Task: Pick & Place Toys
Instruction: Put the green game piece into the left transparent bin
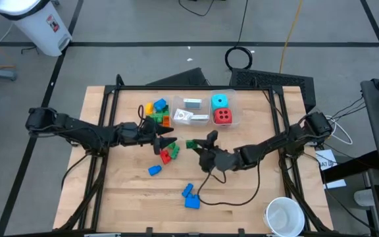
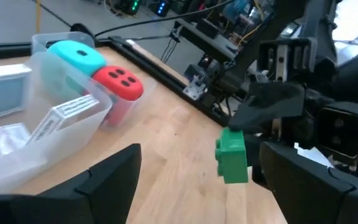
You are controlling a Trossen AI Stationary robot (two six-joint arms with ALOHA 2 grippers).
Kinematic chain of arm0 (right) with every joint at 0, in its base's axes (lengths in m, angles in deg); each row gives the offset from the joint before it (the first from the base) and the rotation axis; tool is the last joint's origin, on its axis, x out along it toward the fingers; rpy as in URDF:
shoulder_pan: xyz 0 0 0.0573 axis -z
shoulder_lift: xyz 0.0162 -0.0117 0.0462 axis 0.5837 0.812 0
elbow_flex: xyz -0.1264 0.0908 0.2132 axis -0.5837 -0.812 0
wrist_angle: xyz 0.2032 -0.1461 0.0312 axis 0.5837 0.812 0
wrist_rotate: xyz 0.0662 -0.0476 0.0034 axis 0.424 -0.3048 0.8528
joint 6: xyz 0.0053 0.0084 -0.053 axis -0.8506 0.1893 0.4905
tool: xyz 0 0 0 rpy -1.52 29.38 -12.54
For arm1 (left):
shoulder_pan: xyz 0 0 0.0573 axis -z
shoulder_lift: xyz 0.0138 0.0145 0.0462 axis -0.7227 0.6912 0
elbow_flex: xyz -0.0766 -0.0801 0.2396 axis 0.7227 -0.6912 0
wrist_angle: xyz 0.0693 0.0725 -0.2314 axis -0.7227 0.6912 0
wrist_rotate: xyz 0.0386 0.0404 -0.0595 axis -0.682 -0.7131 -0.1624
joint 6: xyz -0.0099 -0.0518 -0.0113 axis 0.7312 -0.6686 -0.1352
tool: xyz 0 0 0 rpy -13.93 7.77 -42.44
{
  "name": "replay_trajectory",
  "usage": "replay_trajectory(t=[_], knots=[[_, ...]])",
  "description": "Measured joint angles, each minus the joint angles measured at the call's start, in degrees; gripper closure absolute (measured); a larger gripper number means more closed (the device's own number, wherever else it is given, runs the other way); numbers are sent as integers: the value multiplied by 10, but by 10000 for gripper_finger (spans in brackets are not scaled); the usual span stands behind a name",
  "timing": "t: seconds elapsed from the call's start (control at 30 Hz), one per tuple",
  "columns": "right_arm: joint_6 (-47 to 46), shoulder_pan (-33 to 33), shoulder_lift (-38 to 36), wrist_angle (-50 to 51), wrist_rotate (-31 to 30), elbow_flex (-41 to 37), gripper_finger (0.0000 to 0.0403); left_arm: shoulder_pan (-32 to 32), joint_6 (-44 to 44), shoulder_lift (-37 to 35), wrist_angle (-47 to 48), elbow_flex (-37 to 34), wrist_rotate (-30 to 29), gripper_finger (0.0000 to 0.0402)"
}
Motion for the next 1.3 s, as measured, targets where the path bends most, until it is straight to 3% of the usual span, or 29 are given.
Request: replay_trajectory(t=[0.23, 0.53, 0.77, 0.93, 1.17, 1.3], knots=[[31, 2, 0, -42, -2, 0, 304, 17, 28, 89, -84, 27, -2, 73], [33, 2, 0, -37, -3, 0, 304, 17, 47, 202, -82, 121, 26, 73], [34, 2, 0, -36, -4, 0, 304, 17, 40, 227, -75, 151, 43, 81], [33, 5, 0, -36, -4, 0, 303, 17, 31, 227, -74, 153, 46, 149], [30, 6, 1, -32, -7, 0, 293, 12, 28, 227, -59, 153, 44, 309], [-32, 6, 1, -18, -1, 0, 282, -7, 64, 226, -43, 153, 56, 312]])
